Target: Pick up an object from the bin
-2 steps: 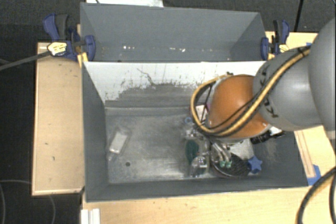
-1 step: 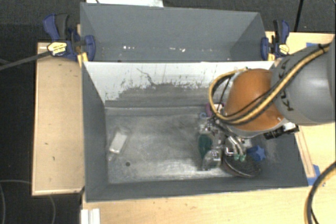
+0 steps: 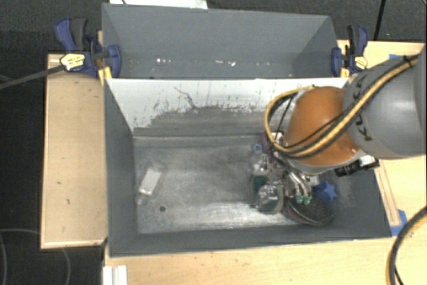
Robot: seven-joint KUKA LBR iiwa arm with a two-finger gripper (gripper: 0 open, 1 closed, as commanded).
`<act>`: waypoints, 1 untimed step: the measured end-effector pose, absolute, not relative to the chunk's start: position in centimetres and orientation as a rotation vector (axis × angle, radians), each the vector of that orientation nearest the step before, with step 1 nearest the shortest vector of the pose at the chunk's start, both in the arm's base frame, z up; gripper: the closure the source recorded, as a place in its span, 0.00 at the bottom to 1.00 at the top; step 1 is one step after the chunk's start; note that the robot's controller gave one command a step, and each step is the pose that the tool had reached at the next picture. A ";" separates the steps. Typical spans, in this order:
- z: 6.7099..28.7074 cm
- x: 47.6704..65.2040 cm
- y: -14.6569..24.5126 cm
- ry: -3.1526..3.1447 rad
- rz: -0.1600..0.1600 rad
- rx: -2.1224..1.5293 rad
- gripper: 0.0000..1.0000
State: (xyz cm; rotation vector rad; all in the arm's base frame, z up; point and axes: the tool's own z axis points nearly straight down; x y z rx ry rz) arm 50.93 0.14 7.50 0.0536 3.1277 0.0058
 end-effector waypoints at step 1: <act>21.4 51.8 -0.8 3.073 -0.002 -0.614 1.00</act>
Offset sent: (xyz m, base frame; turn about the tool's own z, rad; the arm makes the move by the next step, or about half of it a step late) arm 0.0066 -0.0093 0.1365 -0.4293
